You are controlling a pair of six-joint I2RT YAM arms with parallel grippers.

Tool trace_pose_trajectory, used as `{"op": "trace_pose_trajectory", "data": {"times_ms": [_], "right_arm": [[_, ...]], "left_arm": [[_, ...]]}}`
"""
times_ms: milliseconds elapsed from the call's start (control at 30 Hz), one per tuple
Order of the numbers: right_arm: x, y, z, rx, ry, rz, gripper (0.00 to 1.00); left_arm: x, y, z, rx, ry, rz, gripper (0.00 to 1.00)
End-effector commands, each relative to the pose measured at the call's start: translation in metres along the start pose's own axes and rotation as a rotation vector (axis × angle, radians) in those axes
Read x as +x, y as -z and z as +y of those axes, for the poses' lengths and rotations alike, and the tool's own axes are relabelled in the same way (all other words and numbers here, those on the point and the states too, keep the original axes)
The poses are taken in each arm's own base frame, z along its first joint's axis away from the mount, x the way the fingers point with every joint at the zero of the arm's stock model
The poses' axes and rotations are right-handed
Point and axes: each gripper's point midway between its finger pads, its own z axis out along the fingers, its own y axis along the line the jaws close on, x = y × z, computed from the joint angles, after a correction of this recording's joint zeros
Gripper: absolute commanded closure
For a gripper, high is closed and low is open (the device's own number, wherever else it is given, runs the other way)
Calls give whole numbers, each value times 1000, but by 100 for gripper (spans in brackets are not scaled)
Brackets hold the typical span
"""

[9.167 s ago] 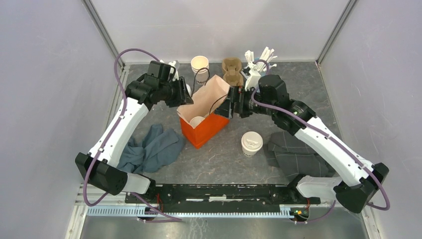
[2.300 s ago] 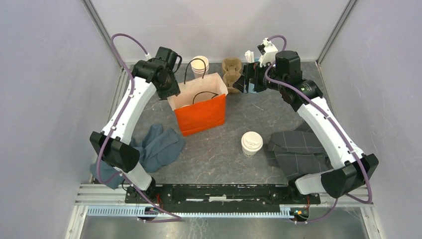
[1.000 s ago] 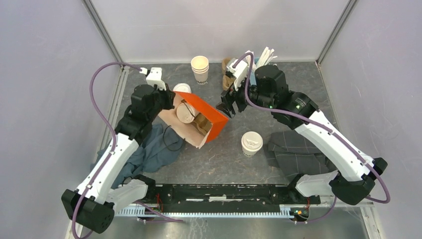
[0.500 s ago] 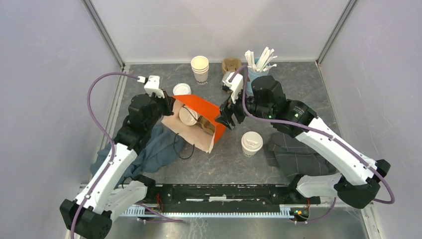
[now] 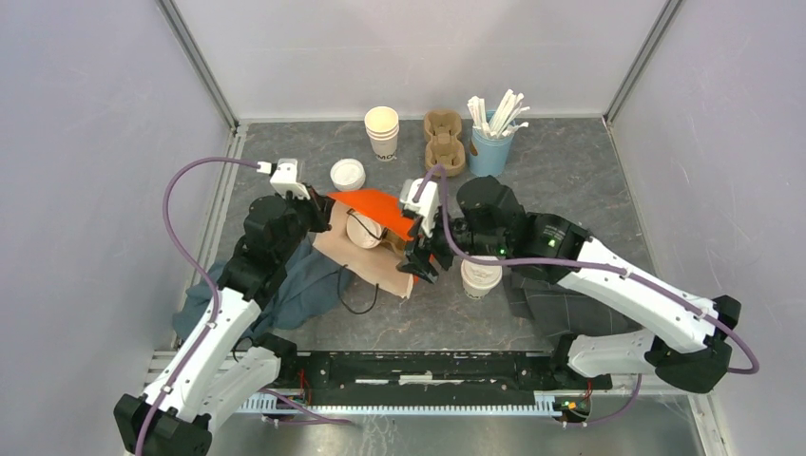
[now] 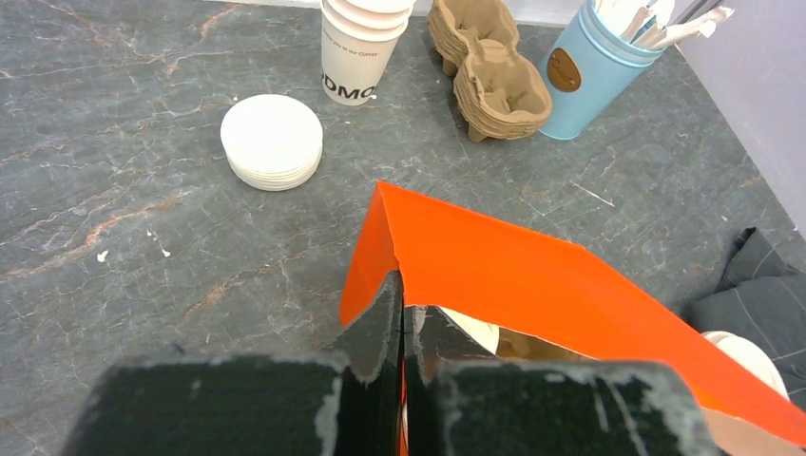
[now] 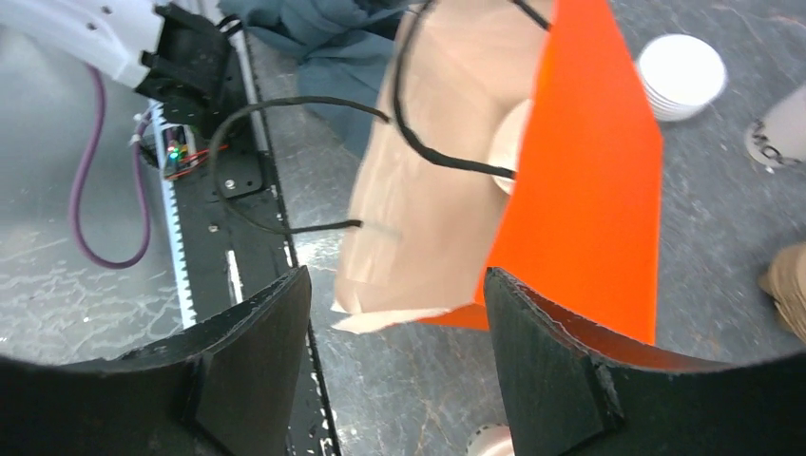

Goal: Pack the takeout coffee
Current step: Adjust the takeout bag at the center of the board.

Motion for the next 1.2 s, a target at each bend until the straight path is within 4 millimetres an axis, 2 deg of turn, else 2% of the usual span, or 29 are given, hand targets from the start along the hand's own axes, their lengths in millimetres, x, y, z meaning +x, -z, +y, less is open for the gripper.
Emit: {"op": "trace_pose_trajectory", "data": {"times_ms": [0,100,167,300,400,500,567,700,767,867,967,1033,1167], "right_arm": [[-29,-7,23,-25,41,-59,30],[-35,-11,35,-22,34,-69,38],[-35,-10,36,7,32,-73,39],[-36,10,16,154,-41,-86,26],[-45,27,6,228,-112,-112,24],[-59,23,23,175,-216,-153,26],[-67,15,41,133,-228,-165,29],[-76,-2,65,88,-245,-139,31],[-72,-13,74,59,-264,-115,32],[-55,-27,70,107,-331,-76,41],[-51,-36,74,96,-342,-64,48],[-47,-40,74,108,-342,-54,48],[-19,-40,45,288,-271,33,37]], "left_arm": [[-23,8,-9,17,73,-69,98],[-23,10,-5,-14,107,-54,98],[-21,11,-1,-51,131,-32,98],[-18,16,8,-129,168,28,98],[-16,21,13,-184,211,67,98],[-14,25,12,-204,276,82,98],[-11,27,12,-218,329,92,98],[-5,27,10,-238,409,121,98],[-3,26,8,-231,409,142,98],[-2,25,9,-248,396,170,98],[-8,24,8,-244,372,172,98],[-11,24,6,-230,345,177,98],[-13,24,7,-237,296,204,98]]}}
